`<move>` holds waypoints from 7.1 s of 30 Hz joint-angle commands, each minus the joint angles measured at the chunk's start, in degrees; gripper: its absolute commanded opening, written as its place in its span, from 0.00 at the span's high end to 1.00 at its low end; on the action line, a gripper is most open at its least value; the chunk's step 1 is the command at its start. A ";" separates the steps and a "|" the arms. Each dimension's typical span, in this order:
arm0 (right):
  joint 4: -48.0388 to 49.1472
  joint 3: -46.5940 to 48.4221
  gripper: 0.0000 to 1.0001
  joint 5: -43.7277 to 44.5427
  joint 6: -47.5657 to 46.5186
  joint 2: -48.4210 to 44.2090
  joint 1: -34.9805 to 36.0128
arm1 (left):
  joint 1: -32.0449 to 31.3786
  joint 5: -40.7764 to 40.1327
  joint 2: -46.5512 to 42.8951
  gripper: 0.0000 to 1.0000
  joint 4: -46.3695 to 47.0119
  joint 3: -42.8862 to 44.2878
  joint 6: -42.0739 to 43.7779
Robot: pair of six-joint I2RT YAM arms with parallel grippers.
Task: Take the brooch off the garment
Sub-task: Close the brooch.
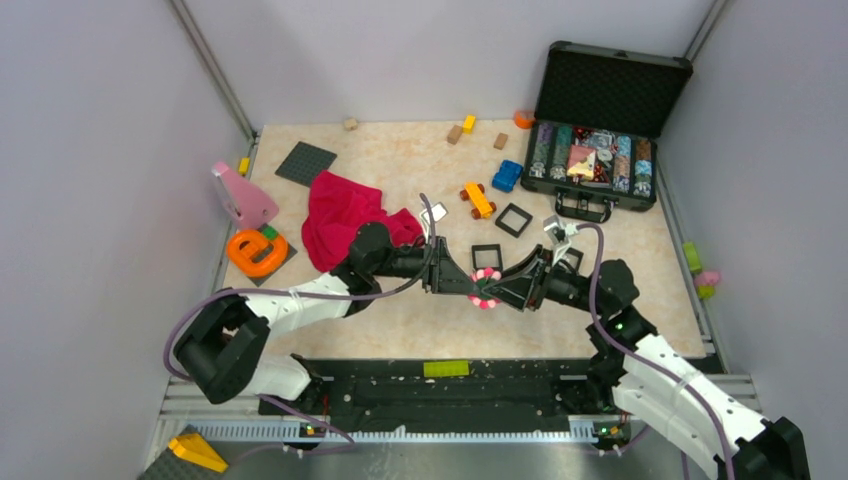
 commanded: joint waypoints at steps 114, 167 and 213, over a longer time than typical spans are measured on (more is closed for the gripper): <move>13.48 -16.09 0.90 19.13 -6.63 7.28 2.48 | 12.59 -1.40 26.48 1.00 47.74 -6.96 -22.79; 41.71 -10.49 1.00 22.89 -3.44 39.04 8.48 | 12.26 -6.35 33.63 1.00 47.81 -2.31 -20.17; 12.01 2.63 0.75 12.70 -9.14 20.14 1.49 | 7.23 -5.38 36.42 1.00 46.63 -1.95 -19.75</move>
